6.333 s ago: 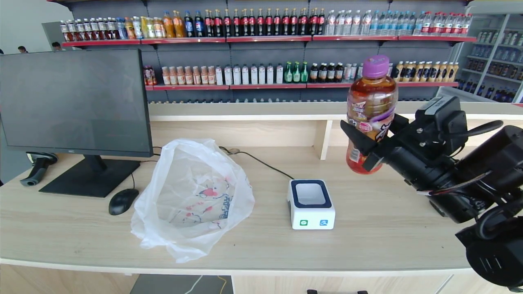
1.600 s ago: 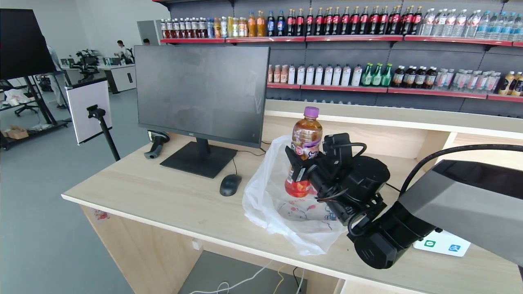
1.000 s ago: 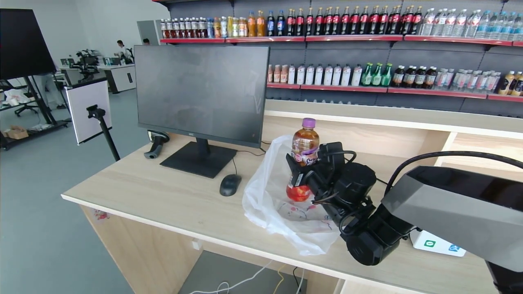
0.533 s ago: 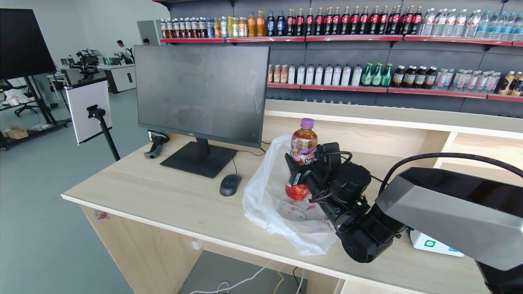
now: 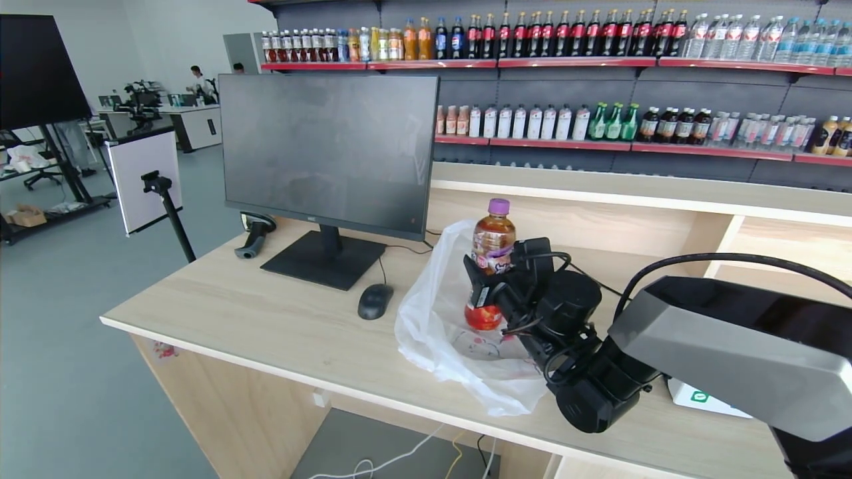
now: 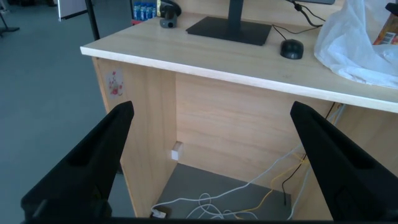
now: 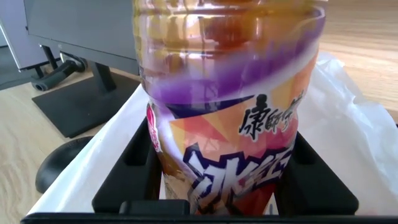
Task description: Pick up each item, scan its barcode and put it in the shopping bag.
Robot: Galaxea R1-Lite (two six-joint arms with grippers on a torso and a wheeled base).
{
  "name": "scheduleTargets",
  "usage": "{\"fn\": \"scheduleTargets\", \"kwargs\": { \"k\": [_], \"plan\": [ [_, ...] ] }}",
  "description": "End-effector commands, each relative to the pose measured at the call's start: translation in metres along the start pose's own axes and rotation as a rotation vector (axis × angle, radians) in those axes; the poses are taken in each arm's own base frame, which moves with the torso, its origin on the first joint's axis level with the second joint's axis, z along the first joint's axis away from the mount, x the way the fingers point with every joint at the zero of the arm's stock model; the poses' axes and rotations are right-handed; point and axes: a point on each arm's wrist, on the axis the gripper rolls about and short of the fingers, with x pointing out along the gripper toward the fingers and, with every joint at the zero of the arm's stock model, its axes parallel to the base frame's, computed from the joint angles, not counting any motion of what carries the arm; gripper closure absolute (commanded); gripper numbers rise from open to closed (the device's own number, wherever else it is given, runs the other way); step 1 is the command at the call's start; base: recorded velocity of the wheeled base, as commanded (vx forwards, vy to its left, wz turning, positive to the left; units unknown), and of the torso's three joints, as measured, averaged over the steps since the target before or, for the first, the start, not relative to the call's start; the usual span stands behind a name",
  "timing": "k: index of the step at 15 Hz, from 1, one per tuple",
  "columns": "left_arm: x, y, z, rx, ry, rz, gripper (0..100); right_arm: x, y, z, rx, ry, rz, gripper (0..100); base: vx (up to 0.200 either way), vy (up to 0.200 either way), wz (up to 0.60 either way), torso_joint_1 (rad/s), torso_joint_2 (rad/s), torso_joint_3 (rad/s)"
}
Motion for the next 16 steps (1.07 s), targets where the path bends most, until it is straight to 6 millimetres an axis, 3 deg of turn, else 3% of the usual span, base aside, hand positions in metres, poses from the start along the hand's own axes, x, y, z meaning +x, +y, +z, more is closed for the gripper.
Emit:
{"fn": "scheduleTargets", "kwargs": {
  "k": [1, 10, 11, 16],
  "plan": [
    [0.0000, 0.0000, 0.0000, 0.000, -0.001, 0.000, 0, -0.0038, 0.0005, -0.0037, -0.004, 0.023, 0.003, 100, 0.000, 0.000, 0.00, 0.000, 0.00, 0.000],
    [0.0000, 0.0000, 0.0000, -0.004, -0.001, 0.000, 0, -0.0074, 0.0017, -0.0063, -0.005, 0.039, 0.005, 100, 0.000, 0.000, 0.00, 0.000, 0.00, 0.000],
    [0.0000, 0.0000, 0.0000, -0.004, -0.001, 0.000, 0, -0.0074, 0.0017, -0.0063, -0.003, 0.039, 0.005, 0, 0.000, 0.000, 0.00, 0.000, 0.00, 0.000],
    [0.0000, 0.0000, 0.0000, -0.004, -0.001, 0.000, 0, -0.0093, 0.0027, -0.0023, 0.009, 0.037, 0.006, 0, 0.000, 0.000, 0.00, 0.000, 0.00, 0.000]
  ]
}}
